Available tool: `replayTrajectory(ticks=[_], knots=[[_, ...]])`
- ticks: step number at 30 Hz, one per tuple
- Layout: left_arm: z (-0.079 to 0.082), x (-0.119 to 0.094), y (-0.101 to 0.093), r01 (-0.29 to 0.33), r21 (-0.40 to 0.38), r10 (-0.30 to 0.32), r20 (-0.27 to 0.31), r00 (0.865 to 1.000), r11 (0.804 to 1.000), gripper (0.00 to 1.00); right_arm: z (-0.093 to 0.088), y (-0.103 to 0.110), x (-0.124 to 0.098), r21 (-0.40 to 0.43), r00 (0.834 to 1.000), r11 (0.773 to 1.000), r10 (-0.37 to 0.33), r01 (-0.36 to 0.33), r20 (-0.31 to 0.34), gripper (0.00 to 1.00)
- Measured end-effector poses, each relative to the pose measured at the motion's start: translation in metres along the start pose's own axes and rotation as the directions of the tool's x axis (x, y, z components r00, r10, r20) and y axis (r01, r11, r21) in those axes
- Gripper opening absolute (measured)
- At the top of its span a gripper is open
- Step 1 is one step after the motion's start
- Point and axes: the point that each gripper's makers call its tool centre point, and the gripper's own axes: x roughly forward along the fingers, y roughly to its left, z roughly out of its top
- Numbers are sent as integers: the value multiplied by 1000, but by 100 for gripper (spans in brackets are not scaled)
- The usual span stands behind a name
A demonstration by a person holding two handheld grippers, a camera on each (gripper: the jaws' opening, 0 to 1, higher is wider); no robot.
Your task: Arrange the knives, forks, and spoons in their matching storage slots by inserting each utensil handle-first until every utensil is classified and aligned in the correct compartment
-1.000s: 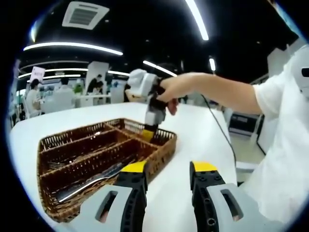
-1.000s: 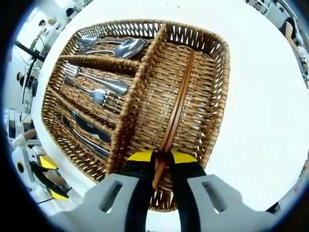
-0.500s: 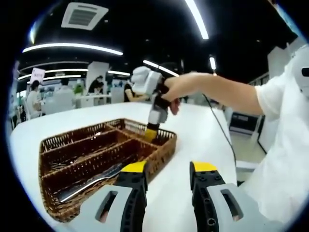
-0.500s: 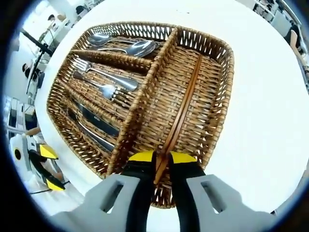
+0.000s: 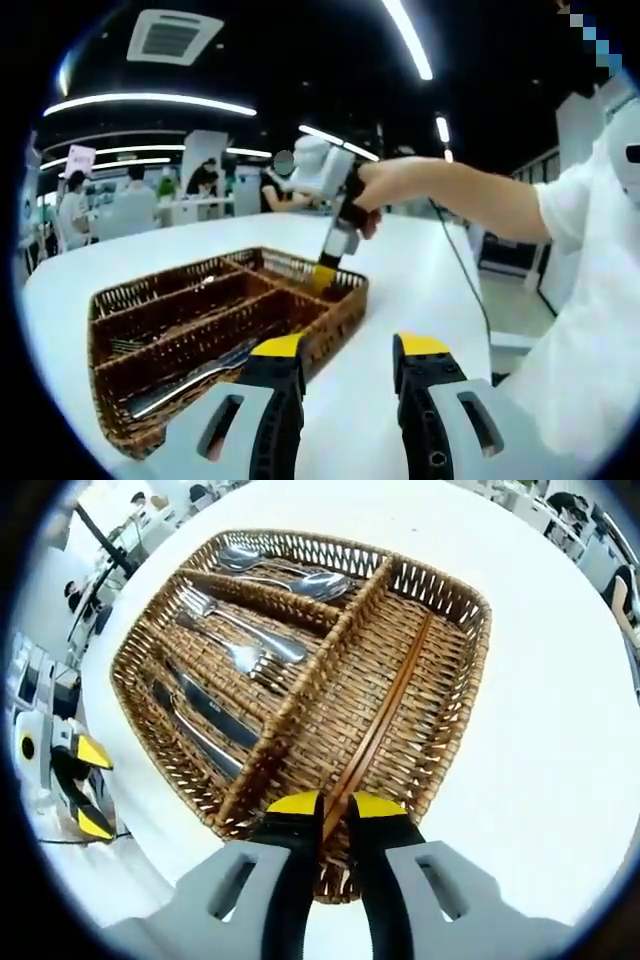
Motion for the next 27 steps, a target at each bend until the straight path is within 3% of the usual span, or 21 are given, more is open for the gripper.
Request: replayTrajectory(ticks=[5,14,22,27], knots=[[0,-1,0,-5,2,5,-2,1000,1000,34,1,2,-4,-31,999,999,11,-10,30,11],[1,-4,1,-14,9,14,-2,1000,1000,34,8,6,-7,-175,995,985,13,5,103,11],[0,-7,3,-21,13,21,-7,1000,1000,34,13,7,-10,-191,987,981,20,12,161,11],[1,-12,3,-27,20,28,-8,1000,999,34,16,17,-13,-226,974,974,60,-9,217,10]])
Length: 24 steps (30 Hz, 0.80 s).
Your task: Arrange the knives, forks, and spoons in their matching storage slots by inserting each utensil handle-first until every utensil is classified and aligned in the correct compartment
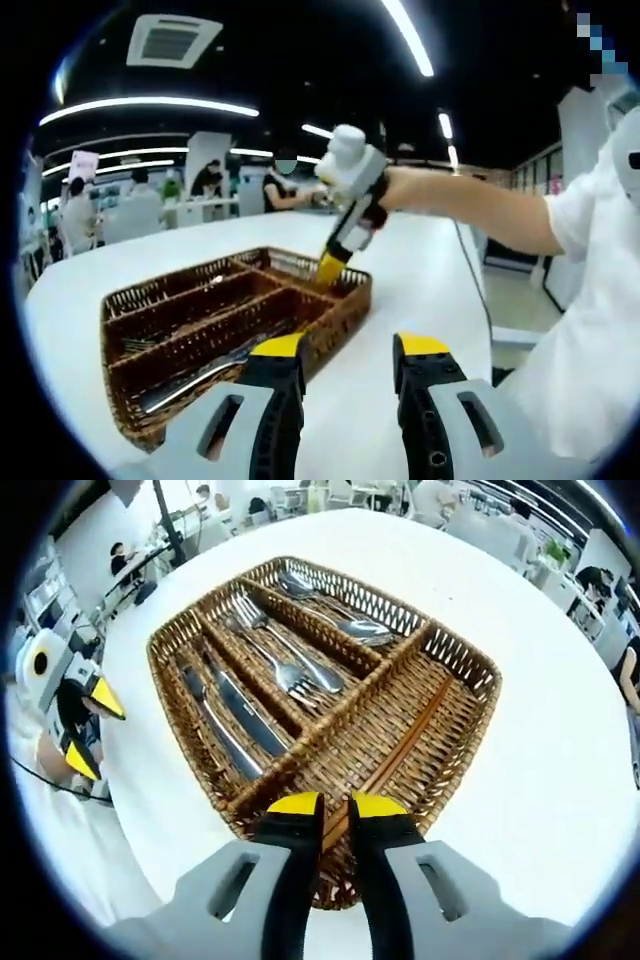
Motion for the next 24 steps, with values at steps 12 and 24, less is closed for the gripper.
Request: replayTrajectory(ticks=[12,24], knots=[[-1,-10,3,-28,15,28,-8,1000,999,34,10,0,-5,-105,995,994,-20,30,97,11],[-3,-16,9,-56,18,56,-15,998,998,35,15,-1,-7,-192,975,981,3,40,221,13]])
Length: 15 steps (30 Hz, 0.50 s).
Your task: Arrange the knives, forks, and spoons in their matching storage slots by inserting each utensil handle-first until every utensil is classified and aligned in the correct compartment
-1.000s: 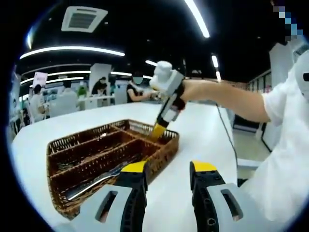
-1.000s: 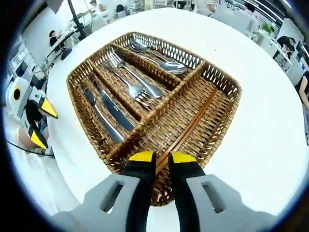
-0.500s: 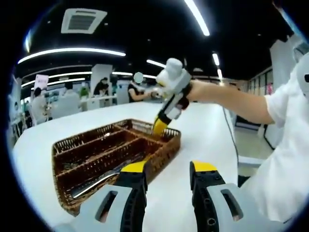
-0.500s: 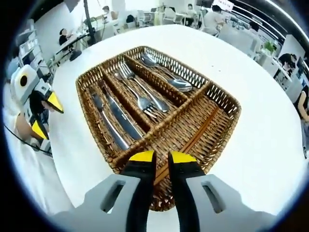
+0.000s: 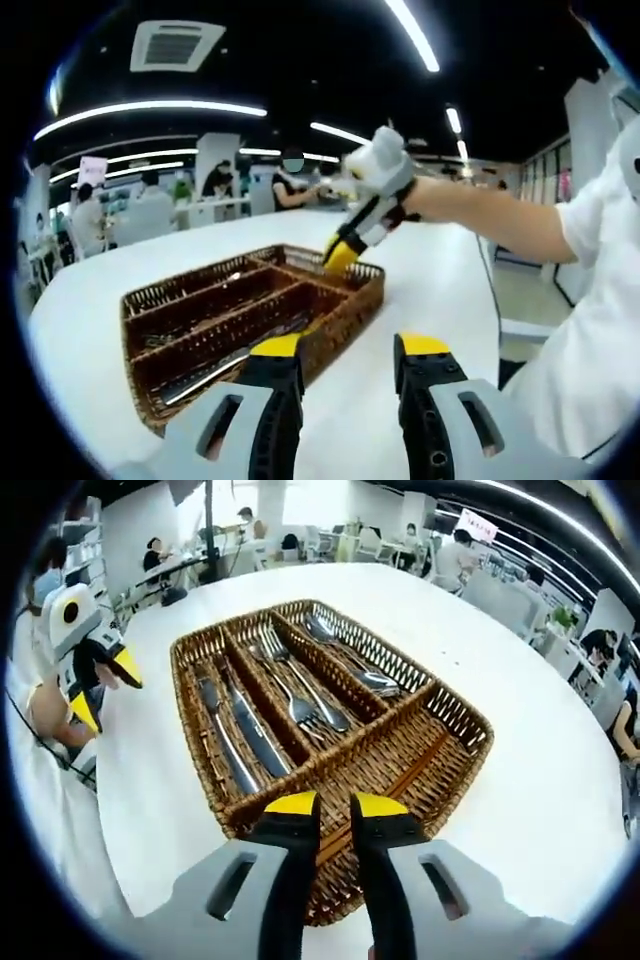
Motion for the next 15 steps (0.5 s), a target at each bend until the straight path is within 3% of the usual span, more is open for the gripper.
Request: replayTrajectory(ticks=[5,7,10,15], knots=[[0,0,3,-7,5,7,-5,1000,1000,35,2,-2,0,-2,998,1000,-11,11,64,13],[0,0,5,-10,4,10,-5,1000,1000,35,5,1,2,-90,994,996,9,1,108,13],[-1,2,5,-11,7,11,-9,1000,1000,35,5,3,3,-32,991,999,23,-18,133,14],[-2,3,6,-12,8,12,-12,1000,1000,35,9,1,3,-26,984,1000,10,-5,181,21]])
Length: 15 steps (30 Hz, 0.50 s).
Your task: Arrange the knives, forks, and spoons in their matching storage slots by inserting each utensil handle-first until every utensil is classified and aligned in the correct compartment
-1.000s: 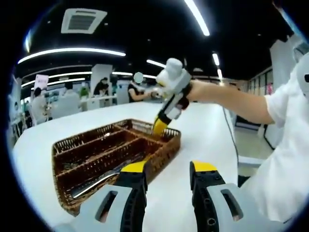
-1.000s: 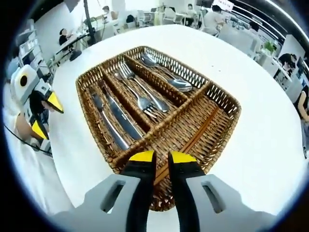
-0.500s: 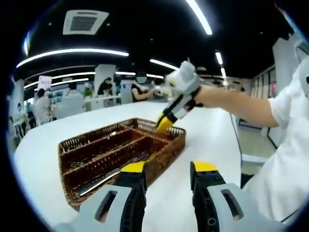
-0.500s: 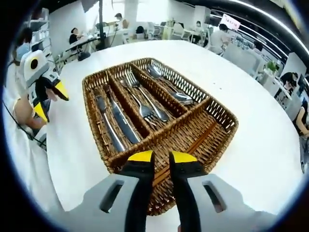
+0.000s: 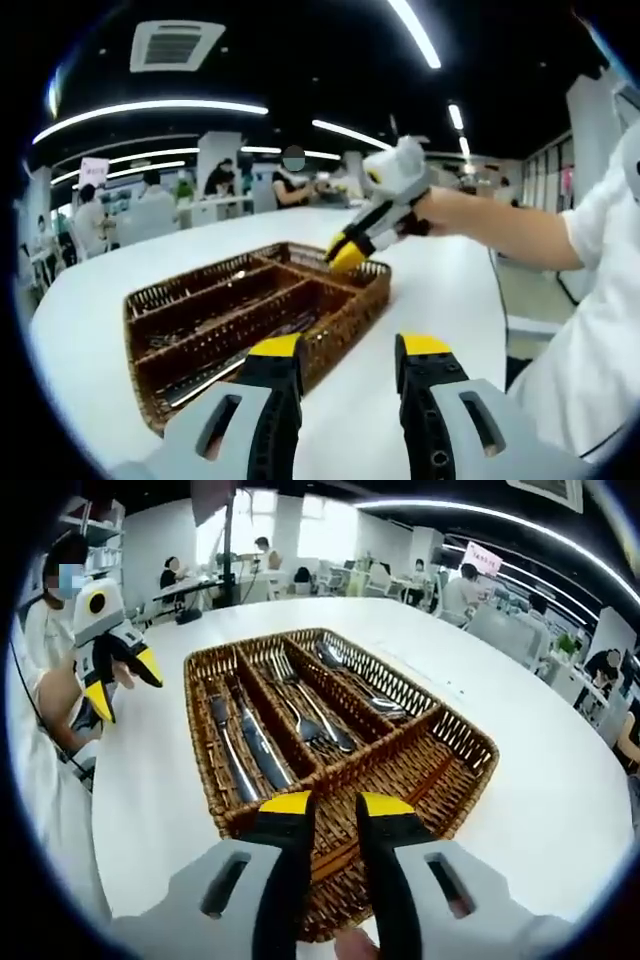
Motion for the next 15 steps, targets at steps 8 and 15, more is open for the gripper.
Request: replayTrajectory(ticks=[8,15], knots=[[2,1,5,-10,2,10,3,1000,1000,36,9,4,0,-3,998,1000,10,-10,62,27],[0,-1,7,-18,1,18,-2,1000,1000,37,13,6,0,-4,995,1000,13,-12,97,31]])
